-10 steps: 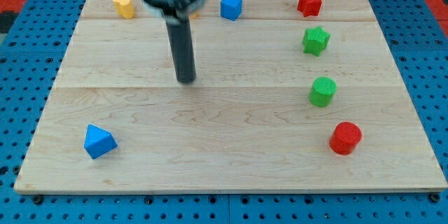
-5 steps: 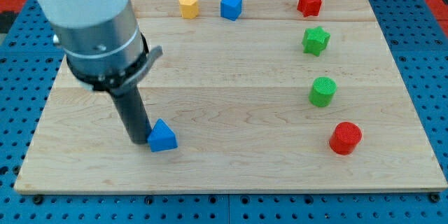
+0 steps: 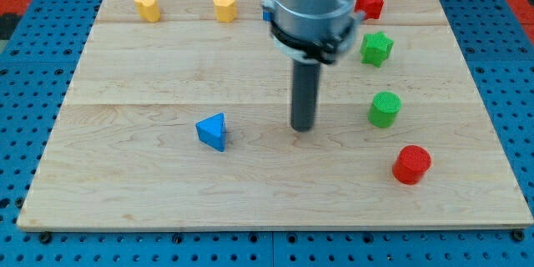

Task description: Move the blue triangle towards top center

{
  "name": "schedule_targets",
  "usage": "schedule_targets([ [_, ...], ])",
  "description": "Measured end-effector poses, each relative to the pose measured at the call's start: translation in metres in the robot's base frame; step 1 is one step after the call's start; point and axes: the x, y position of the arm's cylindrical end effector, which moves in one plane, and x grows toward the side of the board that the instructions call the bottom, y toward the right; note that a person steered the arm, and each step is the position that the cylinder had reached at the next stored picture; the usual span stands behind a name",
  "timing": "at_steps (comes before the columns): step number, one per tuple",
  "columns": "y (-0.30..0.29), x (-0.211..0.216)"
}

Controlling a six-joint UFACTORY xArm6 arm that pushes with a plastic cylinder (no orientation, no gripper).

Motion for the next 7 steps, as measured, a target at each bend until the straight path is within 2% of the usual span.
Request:
schedule_targets([
  [1,-0.102,0.038],
  [2,-0.140,-0.002],
  [4,-0.073,-0.061],
  [5,-0.062,-0.115],
  [6,-0.052,-0.148],
  [7,-0.072,-0.133],
])
